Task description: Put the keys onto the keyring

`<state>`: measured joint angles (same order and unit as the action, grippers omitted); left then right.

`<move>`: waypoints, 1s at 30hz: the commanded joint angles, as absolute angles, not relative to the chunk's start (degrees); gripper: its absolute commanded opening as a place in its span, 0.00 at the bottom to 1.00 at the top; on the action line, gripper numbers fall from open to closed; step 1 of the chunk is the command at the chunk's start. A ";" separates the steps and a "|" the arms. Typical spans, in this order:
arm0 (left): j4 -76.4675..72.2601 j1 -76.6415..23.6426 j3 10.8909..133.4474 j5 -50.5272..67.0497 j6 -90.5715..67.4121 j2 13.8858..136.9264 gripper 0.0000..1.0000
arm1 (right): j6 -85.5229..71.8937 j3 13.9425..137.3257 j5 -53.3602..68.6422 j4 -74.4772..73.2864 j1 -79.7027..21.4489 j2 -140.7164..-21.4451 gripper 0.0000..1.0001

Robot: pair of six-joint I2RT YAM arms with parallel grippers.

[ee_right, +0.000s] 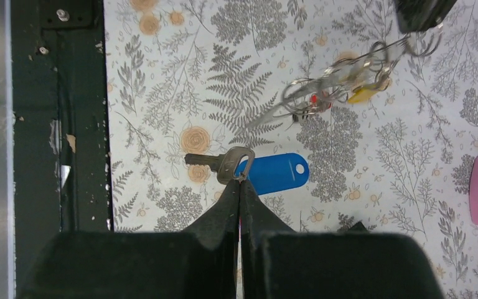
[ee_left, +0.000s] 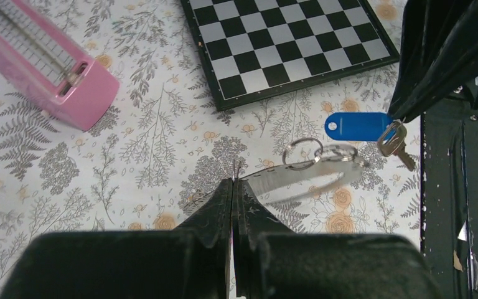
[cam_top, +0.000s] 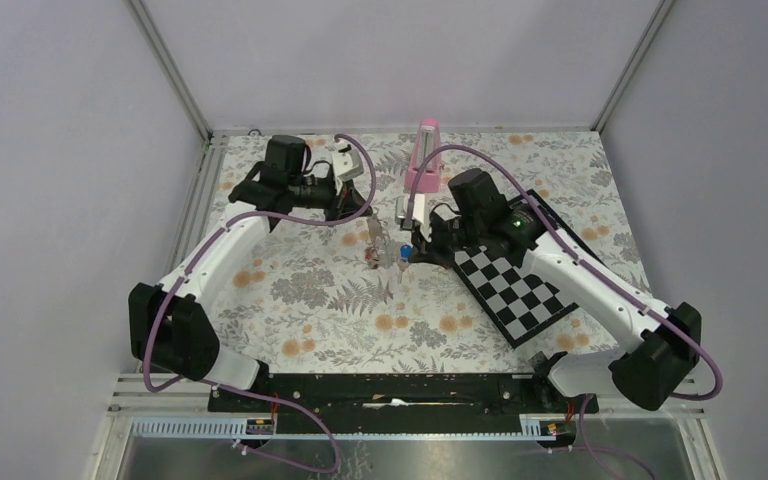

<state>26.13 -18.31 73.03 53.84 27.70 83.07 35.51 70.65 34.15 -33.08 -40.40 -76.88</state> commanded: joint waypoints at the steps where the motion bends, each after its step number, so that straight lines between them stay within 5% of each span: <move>1: 23.29 -19.06 73.30 57.88 32.86 80.61 0.00 | 33.72 69.74 41.16 -30.44 -39.26 -74.42 0.00; 30: 31.55 -26.86 71.11 63.23 55.54 82.15 0.00 | 30.92 64.82 33.19 -19.69 -36.40 -75.85 0.00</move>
